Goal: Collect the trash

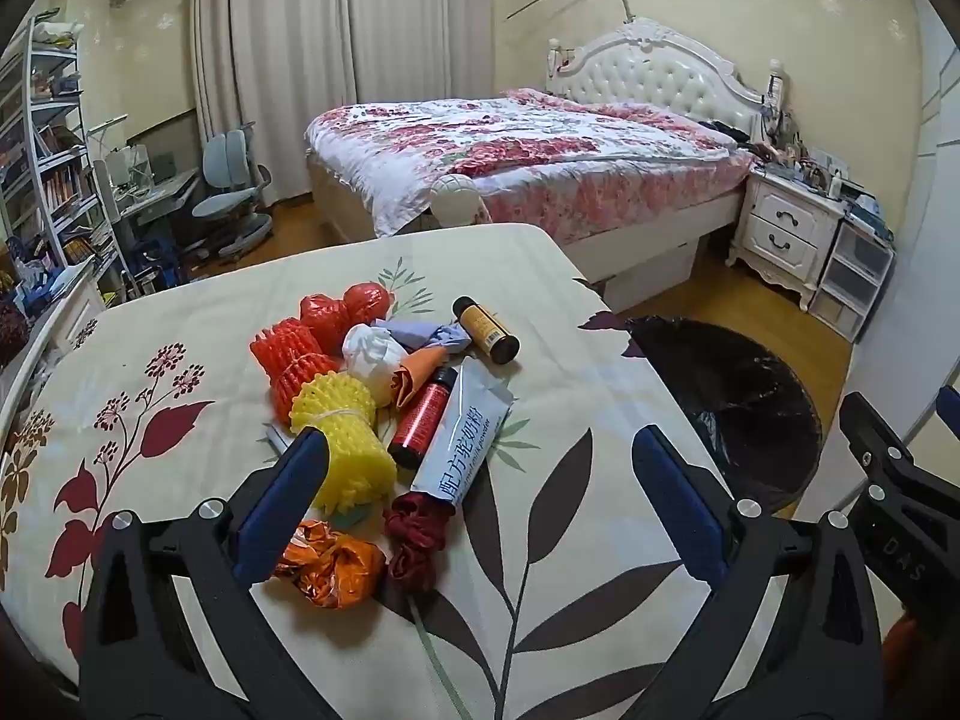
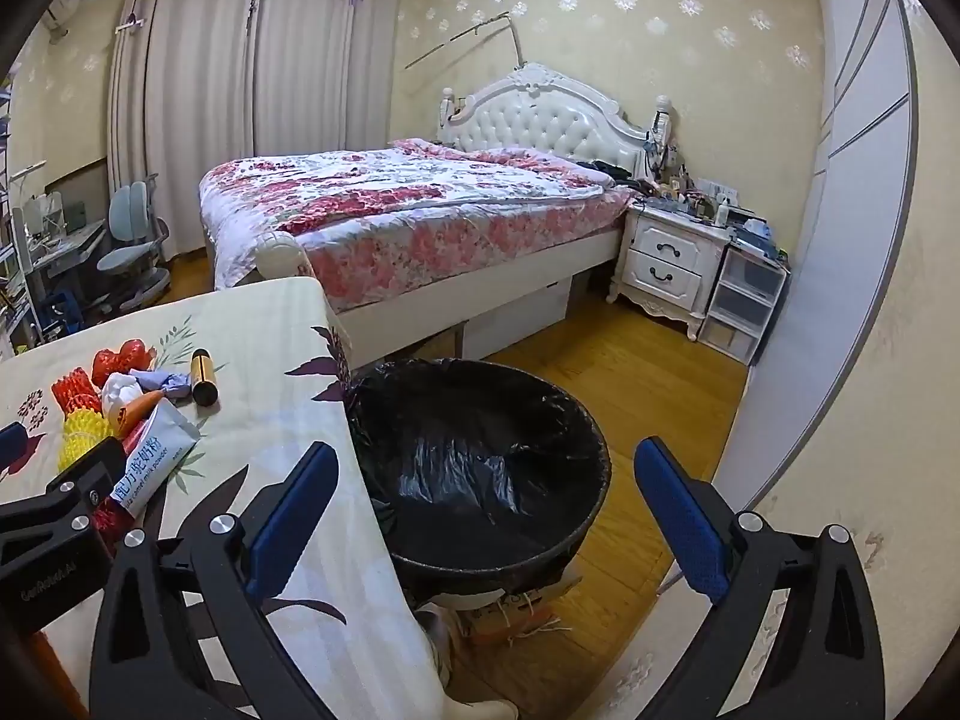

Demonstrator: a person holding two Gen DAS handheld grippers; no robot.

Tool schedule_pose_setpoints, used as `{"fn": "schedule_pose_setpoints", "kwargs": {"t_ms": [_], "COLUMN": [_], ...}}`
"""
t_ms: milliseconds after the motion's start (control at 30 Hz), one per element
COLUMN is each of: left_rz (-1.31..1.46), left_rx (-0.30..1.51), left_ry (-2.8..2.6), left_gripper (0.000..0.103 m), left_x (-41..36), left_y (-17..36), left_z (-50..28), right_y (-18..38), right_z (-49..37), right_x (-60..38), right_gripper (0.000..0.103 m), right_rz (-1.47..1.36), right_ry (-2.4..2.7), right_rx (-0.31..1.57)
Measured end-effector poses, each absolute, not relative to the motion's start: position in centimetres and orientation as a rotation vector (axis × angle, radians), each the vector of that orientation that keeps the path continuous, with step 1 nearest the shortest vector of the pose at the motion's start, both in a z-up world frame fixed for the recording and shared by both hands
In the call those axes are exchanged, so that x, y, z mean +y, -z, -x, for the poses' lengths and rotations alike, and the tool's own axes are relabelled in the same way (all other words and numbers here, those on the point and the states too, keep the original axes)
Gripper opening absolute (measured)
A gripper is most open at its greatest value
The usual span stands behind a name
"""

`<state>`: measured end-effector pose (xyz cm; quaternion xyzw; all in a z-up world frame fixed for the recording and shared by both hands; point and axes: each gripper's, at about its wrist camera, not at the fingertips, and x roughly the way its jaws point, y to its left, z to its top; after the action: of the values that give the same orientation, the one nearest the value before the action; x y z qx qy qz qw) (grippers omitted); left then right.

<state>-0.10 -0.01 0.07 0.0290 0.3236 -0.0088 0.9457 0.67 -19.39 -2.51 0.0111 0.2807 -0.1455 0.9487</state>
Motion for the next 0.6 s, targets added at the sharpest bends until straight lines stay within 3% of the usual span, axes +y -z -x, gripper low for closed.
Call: {"fn": "schedule_pose_setpoints", "kwargs": {"t_ms": [600], "left_rz": [-0.056], "left_rx": [0.672], "left_ry": [0.025], "left_gripper": [0.099], "left_x": [-0.6], "left_y": [0.3], "left_z": [0.4], "right_y": [2.6], "right_z": [-0.4], "right_x": [-20.3], "right_gripper": [0.096], "right_rz": [-0.042], "right_ry": [0.299], "right_rx": [0.586]}}
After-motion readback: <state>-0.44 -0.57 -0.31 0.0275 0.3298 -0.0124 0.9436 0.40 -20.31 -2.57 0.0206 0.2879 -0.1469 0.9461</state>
